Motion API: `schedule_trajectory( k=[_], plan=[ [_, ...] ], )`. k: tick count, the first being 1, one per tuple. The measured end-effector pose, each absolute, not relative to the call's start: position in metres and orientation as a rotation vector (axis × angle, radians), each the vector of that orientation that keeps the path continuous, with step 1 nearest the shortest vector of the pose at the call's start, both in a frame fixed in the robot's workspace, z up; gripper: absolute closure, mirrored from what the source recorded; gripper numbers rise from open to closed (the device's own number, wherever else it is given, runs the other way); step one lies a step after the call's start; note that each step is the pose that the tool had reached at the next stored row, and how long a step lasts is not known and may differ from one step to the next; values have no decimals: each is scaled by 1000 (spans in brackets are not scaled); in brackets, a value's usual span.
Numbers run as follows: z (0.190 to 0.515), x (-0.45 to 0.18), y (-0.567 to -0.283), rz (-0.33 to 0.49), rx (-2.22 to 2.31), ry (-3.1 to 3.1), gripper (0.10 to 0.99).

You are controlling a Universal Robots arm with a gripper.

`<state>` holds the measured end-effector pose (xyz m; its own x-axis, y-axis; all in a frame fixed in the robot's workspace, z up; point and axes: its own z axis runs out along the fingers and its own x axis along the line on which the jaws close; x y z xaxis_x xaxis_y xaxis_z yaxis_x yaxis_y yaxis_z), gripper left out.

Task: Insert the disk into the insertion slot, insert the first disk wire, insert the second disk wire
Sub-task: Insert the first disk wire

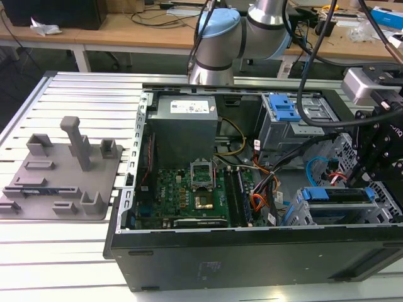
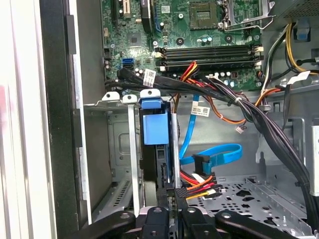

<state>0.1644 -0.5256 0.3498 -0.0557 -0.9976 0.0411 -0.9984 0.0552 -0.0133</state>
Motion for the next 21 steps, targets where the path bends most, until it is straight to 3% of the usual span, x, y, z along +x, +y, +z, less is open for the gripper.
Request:
schedule_trajectory(
  k=[21],
  plan=[
    [343,164,-527,59,2144,-2267,922]
  ],
)
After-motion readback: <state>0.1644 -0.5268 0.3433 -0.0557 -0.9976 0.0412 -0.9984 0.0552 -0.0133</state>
